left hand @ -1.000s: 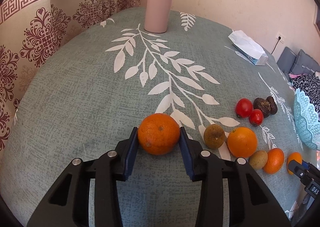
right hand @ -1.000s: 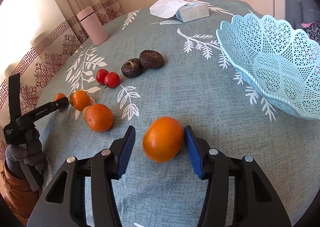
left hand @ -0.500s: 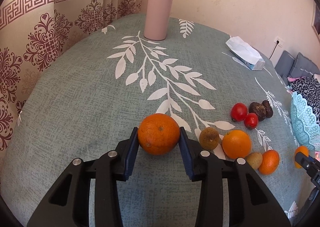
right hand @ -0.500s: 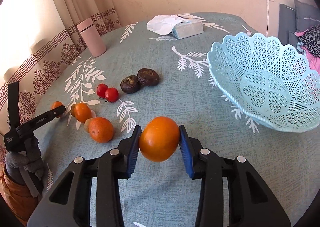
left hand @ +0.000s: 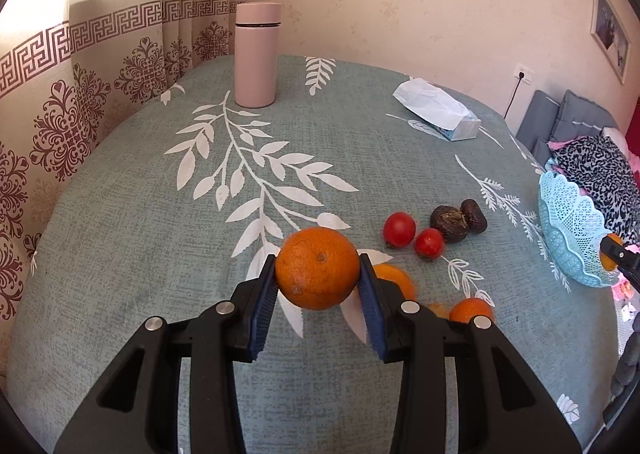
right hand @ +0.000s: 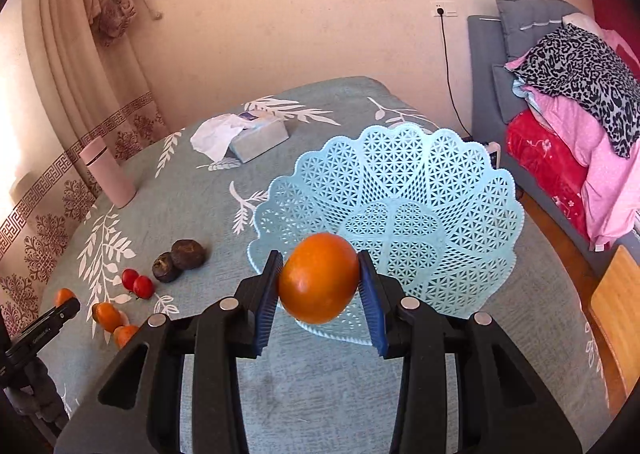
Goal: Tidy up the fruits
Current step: 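Carry both oranges into the light-blue basket and open both tools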
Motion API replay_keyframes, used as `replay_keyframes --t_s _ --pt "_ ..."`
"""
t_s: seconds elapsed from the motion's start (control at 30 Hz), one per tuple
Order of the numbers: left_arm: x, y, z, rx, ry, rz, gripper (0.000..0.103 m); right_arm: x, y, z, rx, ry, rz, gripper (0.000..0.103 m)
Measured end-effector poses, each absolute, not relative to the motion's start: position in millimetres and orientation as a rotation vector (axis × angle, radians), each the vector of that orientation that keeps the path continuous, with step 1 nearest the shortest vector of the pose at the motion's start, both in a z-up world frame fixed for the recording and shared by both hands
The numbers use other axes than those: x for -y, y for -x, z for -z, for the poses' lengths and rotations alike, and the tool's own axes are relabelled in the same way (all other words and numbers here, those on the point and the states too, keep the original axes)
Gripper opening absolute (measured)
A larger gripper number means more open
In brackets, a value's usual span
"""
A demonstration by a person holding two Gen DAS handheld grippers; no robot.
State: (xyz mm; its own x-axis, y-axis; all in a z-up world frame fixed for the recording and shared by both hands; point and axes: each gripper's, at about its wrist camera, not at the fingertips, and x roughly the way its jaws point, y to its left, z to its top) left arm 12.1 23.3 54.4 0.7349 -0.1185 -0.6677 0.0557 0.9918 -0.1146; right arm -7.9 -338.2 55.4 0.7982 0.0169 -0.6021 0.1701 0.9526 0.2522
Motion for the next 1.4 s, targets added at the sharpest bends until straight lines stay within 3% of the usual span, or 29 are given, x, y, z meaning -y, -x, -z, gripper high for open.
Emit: replay_keyframes --t_s 0.2,0.33,0.83,1.33,1.4 --pt "7 -10 -68 -0.716 0.051 0.153 0.04 359 5 -46 -0.661 -0.356 0.147 0.043" --pt "31 -9 -77 -0.703 0.019 0.2 0.04 369 13 -57 -0.611 -0.378 0.171 0.057" --pt "159 -4 -109 -0.657 -0.067 0.478 0.04 409 44 -88 -0.503 -0.488 0.258 0.06" --pt "262 -8 -78 -0.751 -0.147 0.674 0.04 419 63 -106 -0.444 -0.539 0.256 0.063" --pt "262 -8 -77 -0.748 -0.14 0.673 0.046 420 63 -107 -0.442 -0.544 0.256 0.064"
